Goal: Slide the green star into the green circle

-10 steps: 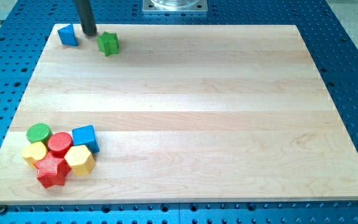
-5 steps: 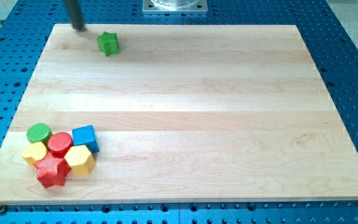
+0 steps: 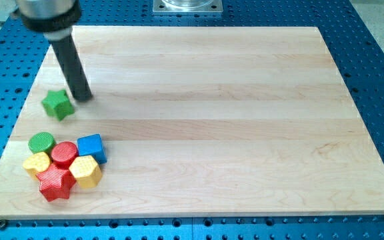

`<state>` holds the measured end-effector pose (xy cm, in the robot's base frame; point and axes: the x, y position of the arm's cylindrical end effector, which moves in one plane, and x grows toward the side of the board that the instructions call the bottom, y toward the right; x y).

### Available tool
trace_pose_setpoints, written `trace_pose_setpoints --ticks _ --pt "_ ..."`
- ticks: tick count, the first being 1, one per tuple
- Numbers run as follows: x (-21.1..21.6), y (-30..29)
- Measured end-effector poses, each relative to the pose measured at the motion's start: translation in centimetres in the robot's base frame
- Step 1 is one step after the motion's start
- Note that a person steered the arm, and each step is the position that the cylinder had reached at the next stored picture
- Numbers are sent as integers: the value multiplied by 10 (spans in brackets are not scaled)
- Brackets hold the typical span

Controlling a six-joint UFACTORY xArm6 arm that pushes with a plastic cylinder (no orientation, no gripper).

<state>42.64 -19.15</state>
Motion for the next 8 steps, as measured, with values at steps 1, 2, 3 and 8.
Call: trace_pose_setpoints --ticks 1,2,3,8 --pt "27 3" --pt "-22 -1" --pt "-36 -8" --pt "37 -67"
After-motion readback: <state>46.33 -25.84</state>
